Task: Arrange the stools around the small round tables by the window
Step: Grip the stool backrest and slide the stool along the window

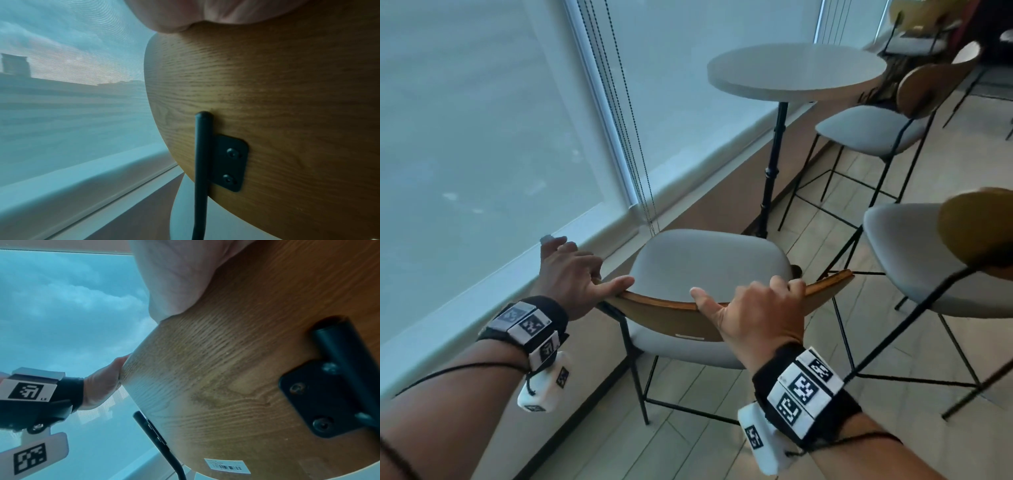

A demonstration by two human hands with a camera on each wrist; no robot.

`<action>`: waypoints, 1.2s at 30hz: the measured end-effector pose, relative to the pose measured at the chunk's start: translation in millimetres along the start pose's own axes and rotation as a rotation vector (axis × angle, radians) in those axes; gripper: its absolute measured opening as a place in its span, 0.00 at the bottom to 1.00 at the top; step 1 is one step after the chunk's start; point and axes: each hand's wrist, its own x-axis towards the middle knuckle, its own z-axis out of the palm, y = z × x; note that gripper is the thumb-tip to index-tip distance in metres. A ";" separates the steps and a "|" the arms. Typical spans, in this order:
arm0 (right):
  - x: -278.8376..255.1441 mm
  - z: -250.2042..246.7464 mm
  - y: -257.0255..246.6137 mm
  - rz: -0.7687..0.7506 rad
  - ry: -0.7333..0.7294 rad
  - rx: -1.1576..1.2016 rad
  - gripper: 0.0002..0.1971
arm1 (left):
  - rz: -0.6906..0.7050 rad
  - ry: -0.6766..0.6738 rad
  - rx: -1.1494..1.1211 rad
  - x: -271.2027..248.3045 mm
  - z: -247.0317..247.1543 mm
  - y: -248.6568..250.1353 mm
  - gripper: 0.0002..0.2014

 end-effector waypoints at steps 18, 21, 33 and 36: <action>23.7 11.6 -168.7 0.288 -0.136 -0.064 0.45 | 0.392 0.024 -0.166 84.1 21.5 -166.7 0.35; 23.9 12.5 -184.1 0.303 -0.179 -0.014 0.44 | 0.406 0.008 -0.201 87.4 23.2 -180.8 0.35; 28.9 27.4 -206.4 0.327 -0.026 -0.087 0.46 | 0.450 0.057 -0.236 96.8 31.2 -200.6 0.35; 30.1 33.4 -206.2 0.353 0.059 -0.090 0.45 | 0.451 0.062 -0.231 98.3 34.6 -201.9 0.35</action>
